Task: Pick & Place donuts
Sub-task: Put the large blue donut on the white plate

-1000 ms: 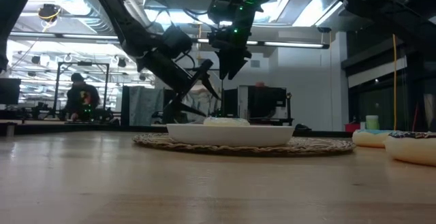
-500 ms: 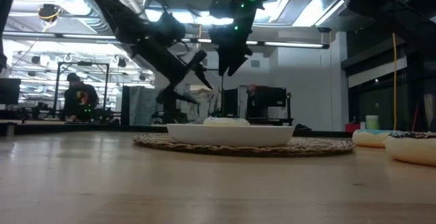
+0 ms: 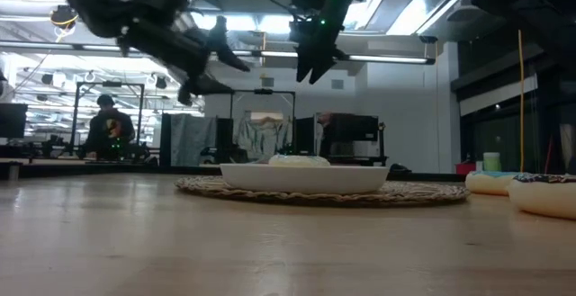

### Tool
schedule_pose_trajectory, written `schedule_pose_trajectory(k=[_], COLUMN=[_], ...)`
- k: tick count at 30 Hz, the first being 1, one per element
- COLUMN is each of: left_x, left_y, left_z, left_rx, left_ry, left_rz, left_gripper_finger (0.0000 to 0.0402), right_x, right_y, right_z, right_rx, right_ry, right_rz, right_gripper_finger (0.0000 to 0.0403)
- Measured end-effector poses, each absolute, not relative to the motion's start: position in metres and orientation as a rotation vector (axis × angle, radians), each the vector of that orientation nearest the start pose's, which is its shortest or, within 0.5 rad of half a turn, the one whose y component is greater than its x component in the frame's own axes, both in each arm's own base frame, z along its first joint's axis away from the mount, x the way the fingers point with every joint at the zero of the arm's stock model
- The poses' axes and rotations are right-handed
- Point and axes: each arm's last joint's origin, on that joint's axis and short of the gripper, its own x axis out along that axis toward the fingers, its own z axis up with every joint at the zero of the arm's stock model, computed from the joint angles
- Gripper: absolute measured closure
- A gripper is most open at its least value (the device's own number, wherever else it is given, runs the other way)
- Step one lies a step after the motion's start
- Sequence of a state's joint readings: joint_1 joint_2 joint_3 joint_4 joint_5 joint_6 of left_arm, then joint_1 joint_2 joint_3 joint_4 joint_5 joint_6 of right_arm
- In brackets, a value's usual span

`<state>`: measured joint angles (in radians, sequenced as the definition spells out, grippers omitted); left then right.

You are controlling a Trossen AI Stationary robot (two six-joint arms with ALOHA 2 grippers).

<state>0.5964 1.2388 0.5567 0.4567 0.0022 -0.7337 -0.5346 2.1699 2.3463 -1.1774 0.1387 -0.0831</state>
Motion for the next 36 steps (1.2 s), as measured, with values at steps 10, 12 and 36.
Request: schedule_pose_trajectory(k=[10,12,36], left_x=[0.159,0.149,0.098], left_y=[0.105,0.099,0.072], left_z=[0.23,0.229,0.214], left_rx=[-0.568,-0.529,-0.423], left_ry=[-0.086,-0.118,-0.109], left_rz=[0.573,0.579,0.805], left_gripper_finger=[0.0135,0.0135,0.0135], right_x=[0.384,0.384,0.32], right_y=[-0.23,-0.229,-0.154], right_z=[0.343,0.343,0.43], right_rx=[0.155,0.165,0.218], right_ry=[1.042,1.041,0.97], right_rz=[-0.522,-0.51,-0.755], right_gripper_finger=[0.0111,0.0112,0.0111])
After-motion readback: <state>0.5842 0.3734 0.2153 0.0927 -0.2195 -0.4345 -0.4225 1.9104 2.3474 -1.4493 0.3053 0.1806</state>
